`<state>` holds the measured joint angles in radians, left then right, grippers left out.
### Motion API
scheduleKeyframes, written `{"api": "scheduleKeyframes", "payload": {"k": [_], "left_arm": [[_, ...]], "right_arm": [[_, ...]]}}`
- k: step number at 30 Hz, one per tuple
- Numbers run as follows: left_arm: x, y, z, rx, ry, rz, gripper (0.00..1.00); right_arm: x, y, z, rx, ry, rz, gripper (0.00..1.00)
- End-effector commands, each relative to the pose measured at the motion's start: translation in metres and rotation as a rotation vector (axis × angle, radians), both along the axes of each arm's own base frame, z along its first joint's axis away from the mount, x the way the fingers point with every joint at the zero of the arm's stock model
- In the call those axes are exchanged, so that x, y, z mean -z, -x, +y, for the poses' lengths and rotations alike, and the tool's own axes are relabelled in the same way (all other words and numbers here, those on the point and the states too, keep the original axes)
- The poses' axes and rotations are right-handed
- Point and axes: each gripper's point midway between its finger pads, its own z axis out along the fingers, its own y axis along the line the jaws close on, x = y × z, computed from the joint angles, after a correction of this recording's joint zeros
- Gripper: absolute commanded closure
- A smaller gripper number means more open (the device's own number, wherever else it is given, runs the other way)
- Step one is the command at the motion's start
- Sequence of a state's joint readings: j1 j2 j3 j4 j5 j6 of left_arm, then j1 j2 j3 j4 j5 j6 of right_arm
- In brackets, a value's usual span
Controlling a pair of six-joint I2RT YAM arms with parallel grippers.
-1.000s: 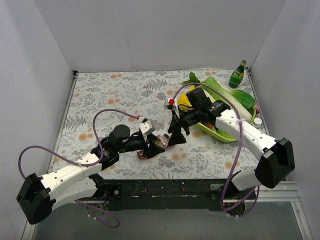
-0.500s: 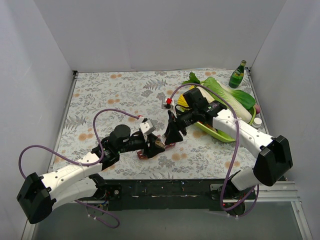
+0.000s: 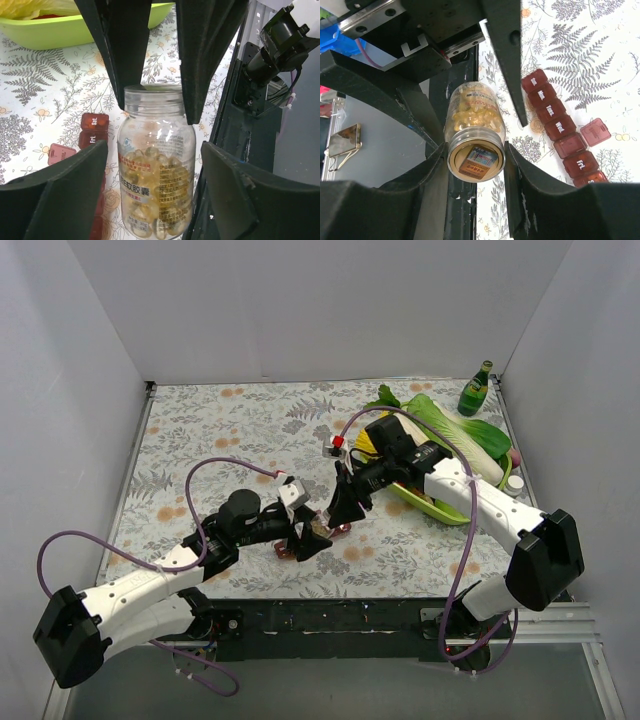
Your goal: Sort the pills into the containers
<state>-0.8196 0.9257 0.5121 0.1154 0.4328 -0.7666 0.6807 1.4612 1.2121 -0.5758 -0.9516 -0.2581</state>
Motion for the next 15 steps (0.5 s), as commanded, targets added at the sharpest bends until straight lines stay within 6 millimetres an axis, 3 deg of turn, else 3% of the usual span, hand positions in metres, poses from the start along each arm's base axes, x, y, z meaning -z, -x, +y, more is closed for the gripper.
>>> {"api": "scheduleKeyframes", "payload": {"k": [1,7,11,14,15], "left_arm": [[-0.0128,-0.0032,0.0043,-0.042,0.046,-0.032,0.18],[-0.0048,-0.0014,0.0085,-0.05,0.033,-0.025,0.07],[-0.007,-0.0025,0.0078,-0.057,0.055,-0.033,0.07],[-0.0083,-0.0022,0.005,-0.041,0.054,-0.037,0.18],[-0.0087,-0.002,0.0039,-0.033,0.051,-0.035,0.32]], "right_arm": [[-0.0241,0.0117,0.0031,-0.06,-0.101,-0.02,0.89],[-0.0287,0.0126,0.0024,-0.063,-0.126,0.0,0.9],[-0.0303,0.0109,0.0013,-0.055,-0.138,0.011,0.91],[-0.0278,0.0092,0.0003,-0.044,-0.132,0.015,0.91],[-0.0278,0.0084,-0.0001,-0.039,-0.131,0.01,0.91]]}}
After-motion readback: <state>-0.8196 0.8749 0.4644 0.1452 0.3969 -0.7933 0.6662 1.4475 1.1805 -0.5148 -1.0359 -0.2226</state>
